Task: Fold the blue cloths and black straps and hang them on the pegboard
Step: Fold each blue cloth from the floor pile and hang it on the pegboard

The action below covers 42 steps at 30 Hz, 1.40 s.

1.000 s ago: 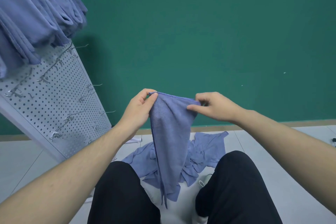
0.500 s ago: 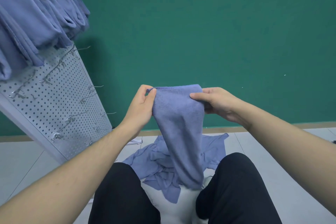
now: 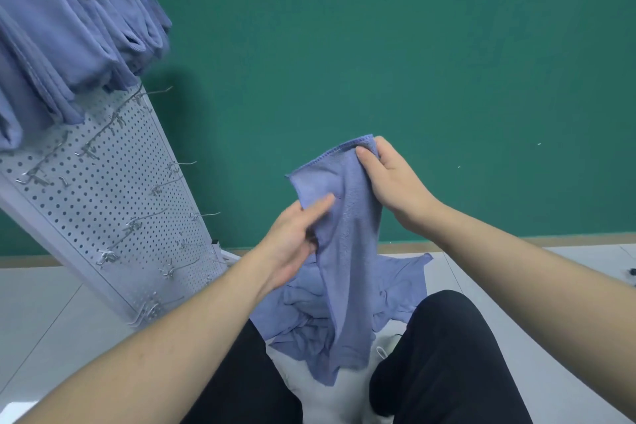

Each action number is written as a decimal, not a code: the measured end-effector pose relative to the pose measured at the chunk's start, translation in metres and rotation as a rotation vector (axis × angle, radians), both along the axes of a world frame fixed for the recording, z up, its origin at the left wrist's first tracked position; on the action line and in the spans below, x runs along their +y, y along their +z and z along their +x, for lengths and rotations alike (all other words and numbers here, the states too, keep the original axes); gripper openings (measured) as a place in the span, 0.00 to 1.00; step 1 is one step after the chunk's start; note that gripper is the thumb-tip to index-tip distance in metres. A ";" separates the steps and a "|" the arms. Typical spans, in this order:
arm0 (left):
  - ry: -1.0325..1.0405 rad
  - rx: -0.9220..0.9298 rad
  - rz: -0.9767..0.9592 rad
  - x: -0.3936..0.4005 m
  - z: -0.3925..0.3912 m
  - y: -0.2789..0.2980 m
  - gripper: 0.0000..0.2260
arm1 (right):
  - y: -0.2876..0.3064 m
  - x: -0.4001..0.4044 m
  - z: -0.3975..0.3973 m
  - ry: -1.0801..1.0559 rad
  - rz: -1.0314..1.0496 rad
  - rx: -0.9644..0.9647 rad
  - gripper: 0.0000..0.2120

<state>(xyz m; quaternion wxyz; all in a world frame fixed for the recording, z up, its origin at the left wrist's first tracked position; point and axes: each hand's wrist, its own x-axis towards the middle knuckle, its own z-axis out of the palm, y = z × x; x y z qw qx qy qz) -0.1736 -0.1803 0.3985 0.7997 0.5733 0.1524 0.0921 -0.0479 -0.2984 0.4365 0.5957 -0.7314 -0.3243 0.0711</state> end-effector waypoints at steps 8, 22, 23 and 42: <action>0.139 -0.056 0.304 -0.007 0.006 -0.001 0.10 | -0.006 -0.004 0.011 -0.111 0.018 0.401 0.14; 0.387 -0.049 -0.013 0.003 0.027 0.013 0.07 | -0.043 -0.033 -0.015 0.291 -0.126 0.386 0.12; 0.423 -0.026 0.017 0.006 0.027 0.011 0.07 | -0.043 -0.032 -0.016 0.234 -0.134 0.324 0.10; 0.020 -0.061 0.033 -0.014 0.000 -0.023 0.12 | -0.021 -0.006 -0.013 -0.069 0.212 0.593 0.07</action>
